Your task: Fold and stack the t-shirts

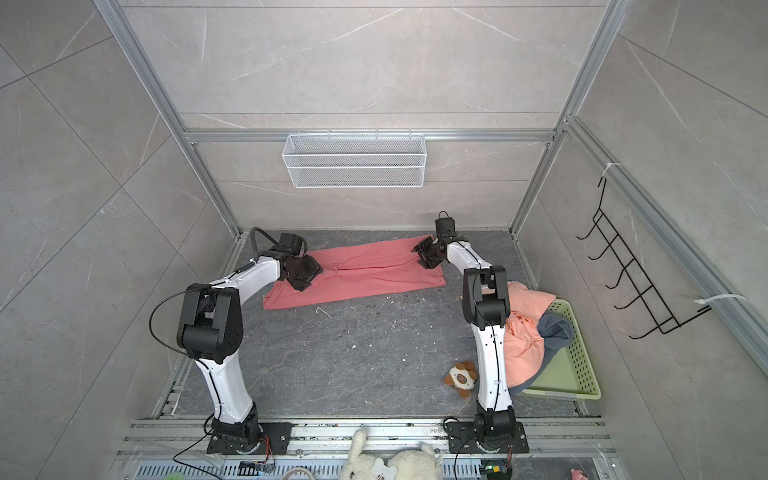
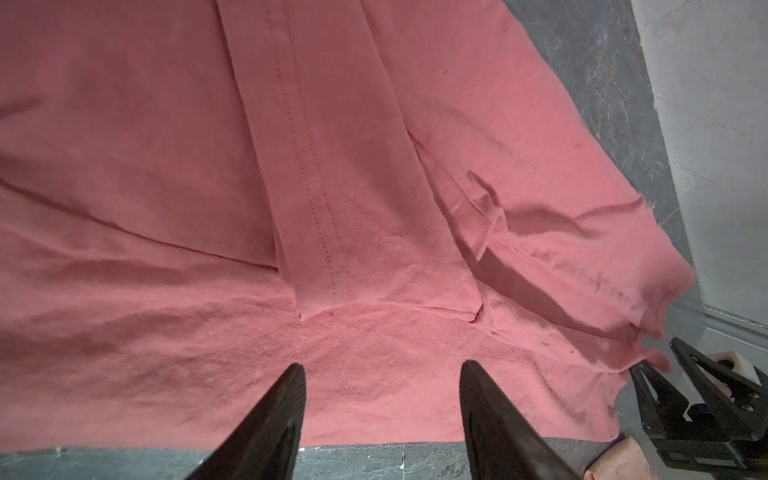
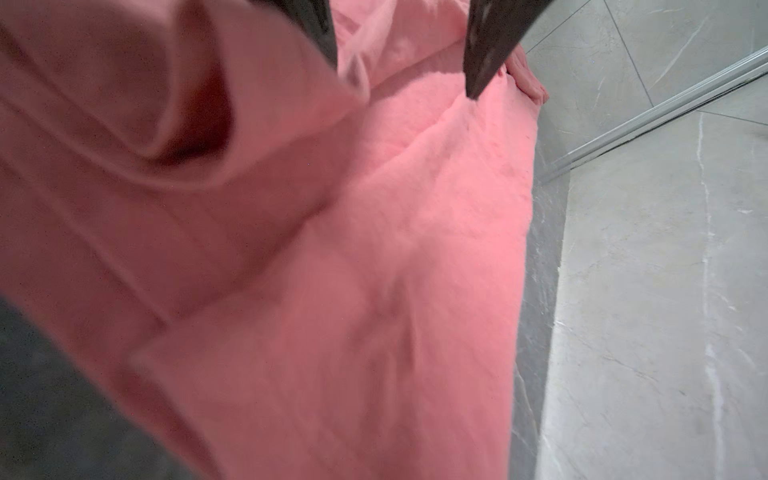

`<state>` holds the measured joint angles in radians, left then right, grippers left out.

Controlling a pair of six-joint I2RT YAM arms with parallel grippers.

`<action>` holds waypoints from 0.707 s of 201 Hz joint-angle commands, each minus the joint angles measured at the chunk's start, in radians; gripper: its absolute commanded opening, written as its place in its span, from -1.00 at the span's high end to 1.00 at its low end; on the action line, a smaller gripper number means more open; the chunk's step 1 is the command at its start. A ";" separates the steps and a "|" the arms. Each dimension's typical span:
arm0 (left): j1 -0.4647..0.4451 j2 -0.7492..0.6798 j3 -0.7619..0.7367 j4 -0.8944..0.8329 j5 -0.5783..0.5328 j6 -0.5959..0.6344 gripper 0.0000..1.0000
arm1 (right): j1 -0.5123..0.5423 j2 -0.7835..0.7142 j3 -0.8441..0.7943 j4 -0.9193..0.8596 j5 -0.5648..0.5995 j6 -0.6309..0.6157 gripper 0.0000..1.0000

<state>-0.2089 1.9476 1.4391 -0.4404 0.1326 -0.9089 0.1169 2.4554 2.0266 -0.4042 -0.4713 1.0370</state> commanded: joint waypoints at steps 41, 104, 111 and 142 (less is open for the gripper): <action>-0.001 -0.002 0.015 -0.009 -0.011 -0.010 -0.22 | 0.004 0.192 0.339 -0.084 -0.023 -0.014 -0.01; -0.002 0.063 0.065 0.004 0.001 -0.020 -0.18 | 0.005 0.019 0.230 -0.160 -0.012 -0.208 -0.01; -0.003 0.076 0.075 0.006 0.003 -0.019 -0.17 | 0.004 -0.011 0.189 -0.161 -0.013 -0.226 -0.01; -0.001 0.128 0.124 0.004 -0.005 -0.019 -0.09 | 0.004 -0.141 -0.045 -0.097 -0.026 -0.251 -0.02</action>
<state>-0.2089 2.0396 1.5021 -0.4404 0.1341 -0.9176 0.1177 2.4393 2.1231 -0.5190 -0.4843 0.8505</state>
